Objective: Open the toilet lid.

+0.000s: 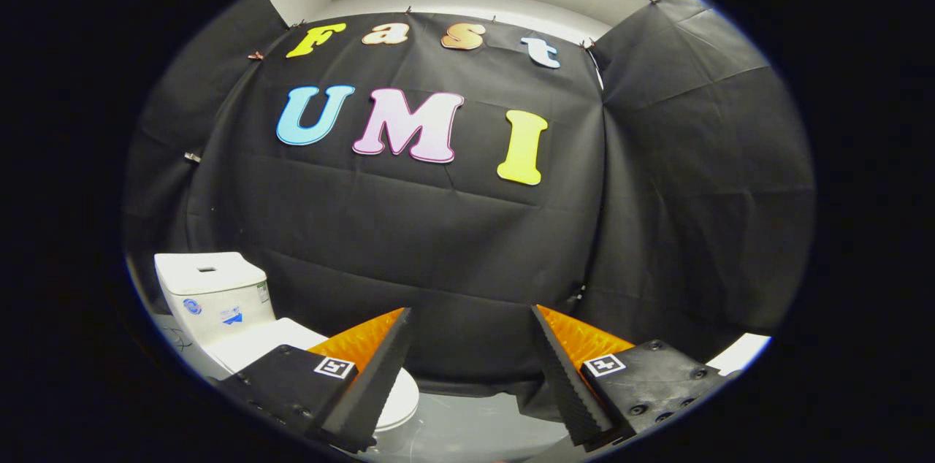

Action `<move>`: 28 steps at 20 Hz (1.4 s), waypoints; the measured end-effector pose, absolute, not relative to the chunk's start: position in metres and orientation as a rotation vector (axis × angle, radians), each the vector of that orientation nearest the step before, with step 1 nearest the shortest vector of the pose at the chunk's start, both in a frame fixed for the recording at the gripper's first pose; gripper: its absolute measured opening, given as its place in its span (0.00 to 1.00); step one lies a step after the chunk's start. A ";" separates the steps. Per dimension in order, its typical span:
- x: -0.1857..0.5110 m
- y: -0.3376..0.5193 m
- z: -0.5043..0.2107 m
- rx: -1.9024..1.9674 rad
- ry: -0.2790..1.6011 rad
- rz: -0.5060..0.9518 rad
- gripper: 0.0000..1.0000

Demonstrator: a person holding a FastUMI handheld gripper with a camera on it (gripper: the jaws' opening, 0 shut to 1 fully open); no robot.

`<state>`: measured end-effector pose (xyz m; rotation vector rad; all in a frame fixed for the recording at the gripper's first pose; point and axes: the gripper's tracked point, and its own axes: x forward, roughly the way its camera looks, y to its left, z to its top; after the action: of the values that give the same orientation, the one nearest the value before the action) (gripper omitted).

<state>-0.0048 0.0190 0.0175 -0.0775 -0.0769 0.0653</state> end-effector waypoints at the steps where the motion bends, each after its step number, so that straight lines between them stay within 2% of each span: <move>1: -0.005 0.017 0.022 -0.068 -0.086 0.064 0.98; 15: -0.010 0.028 0.034 -0.059 -0.120 0.104 0.98; 18: -0.011 0.051 0.025 -0.003 -0.081 0.197 0.98; 22: -0.004 0.059 0.026 -0.062 -0.064 0.233 0.98; 25: -0.007 0.091 0.014 0.077 0.029 0.382 0.98; 28: 0.002 0.090 -0.034 0.240 0.283 0.411 0.98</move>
<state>0.0019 0.0900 -0.0340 0.2397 0.2833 0.4113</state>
